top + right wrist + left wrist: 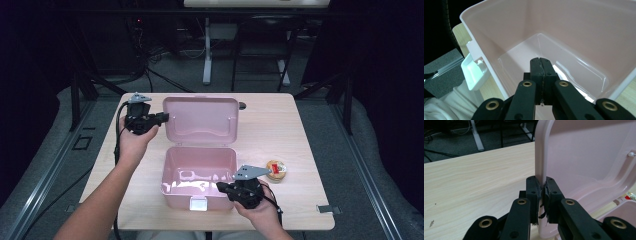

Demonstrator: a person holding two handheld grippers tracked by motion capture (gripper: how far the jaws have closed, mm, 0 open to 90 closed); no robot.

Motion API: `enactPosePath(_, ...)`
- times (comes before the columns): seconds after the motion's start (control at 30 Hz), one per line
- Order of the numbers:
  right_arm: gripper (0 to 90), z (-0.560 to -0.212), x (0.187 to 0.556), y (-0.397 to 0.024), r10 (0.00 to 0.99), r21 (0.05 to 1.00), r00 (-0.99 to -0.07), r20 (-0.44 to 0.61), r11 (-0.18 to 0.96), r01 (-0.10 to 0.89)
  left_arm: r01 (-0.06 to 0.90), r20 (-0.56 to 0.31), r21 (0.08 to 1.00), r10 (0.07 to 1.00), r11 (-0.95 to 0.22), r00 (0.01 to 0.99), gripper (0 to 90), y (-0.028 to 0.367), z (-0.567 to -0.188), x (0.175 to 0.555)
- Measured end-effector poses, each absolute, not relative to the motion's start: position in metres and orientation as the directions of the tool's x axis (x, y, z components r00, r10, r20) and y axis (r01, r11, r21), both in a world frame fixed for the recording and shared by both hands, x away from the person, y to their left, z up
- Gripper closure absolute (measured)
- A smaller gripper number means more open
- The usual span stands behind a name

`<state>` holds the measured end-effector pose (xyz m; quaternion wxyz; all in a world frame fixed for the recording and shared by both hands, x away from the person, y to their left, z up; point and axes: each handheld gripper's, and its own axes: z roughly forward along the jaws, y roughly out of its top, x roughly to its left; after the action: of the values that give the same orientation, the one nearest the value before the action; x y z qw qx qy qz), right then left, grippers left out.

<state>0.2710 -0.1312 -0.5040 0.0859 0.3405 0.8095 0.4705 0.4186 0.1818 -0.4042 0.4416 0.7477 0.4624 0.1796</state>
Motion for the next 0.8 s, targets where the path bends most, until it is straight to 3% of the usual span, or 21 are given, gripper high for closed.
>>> enactPosePath(0.8, 90.0, -0.504, 0.271, -0.132, 0.634, 0.822, -0.753, 0.177, 0.326, 0.467, 0.589, -0.163, 0.792, 0.875, -0.16, 0.456, 84.0, 0.178, -0.419, 0.444)
